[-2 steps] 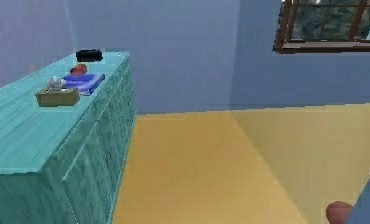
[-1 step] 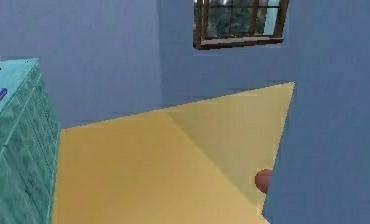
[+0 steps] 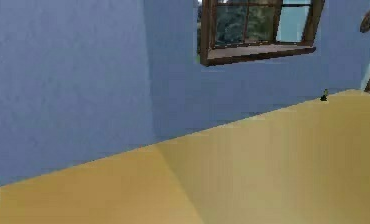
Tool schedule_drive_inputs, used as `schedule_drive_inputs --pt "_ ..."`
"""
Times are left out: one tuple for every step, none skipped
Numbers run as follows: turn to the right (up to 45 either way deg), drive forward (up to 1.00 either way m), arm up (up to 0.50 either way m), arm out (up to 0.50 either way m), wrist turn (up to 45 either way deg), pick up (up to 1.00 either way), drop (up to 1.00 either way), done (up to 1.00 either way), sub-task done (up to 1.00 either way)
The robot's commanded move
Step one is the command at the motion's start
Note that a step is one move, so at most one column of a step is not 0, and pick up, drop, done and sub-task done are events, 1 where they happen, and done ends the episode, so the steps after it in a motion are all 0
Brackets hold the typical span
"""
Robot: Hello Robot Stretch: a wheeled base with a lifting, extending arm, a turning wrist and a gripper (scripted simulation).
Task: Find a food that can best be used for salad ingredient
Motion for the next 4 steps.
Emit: schedule_drive_inputs --pt "0.0 0.85 0.0 0.0 0.0 0.0 0.0 0.0 0.0" --pt "45.0 0.0 0.0 0.0 0.0 0.0 0.0 0.0 0.0" --pt "12.0 0.0 0.0 0.0 0.0 0.0 0.0 0.0 0.0" --pt "0.0 1.0 0.0 0.0 0.0 0.0 0.0 0.0 0.0"
